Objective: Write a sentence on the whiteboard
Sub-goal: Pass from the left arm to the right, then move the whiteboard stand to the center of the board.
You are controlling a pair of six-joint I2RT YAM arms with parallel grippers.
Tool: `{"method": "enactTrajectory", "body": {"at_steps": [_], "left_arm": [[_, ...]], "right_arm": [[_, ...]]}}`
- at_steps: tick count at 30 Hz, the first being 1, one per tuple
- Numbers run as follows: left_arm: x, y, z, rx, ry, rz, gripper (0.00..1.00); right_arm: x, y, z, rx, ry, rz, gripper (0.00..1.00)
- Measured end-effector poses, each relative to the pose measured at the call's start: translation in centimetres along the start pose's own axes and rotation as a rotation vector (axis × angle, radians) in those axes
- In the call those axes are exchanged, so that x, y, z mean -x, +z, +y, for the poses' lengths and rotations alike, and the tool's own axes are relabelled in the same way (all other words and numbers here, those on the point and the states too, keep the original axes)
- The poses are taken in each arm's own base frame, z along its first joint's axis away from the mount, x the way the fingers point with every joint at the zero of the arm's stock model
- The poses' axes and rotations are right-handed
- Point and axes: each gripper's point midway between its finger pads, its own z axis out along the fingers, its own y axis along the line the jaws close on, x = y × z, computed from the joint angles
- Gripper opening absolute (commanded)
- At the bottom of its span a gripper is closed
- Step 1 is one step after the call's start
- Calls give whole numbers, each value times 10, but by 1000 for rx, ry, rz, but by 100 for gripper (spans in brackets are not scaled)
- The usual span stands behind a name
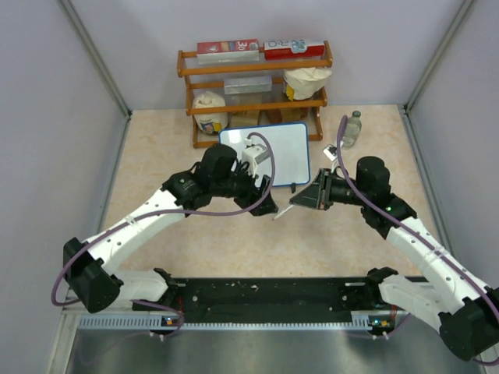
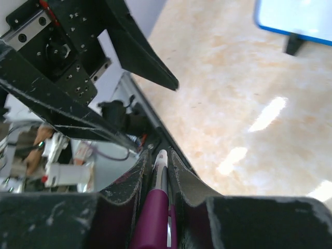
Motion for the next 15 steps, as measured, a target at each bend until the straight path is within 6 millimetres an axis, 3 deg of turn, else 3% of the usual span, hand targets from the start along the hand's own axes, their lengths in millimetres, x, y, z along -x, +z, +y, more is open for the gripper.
{"method": "enactTrajectory", "body": {"at_steps": [5,9,15], "left_arm": [[-16,8,57,248,-143,-3,82],[-31,21,99,431,-250,23,82],[-83,48,160,685,-369,172,78]], "right_arm": [[3,-4,-38,-209,31,-63,0],[6,-13,-56,-329,32,-107,0],[13,-27,-66,-418,15,-171,0]]}}
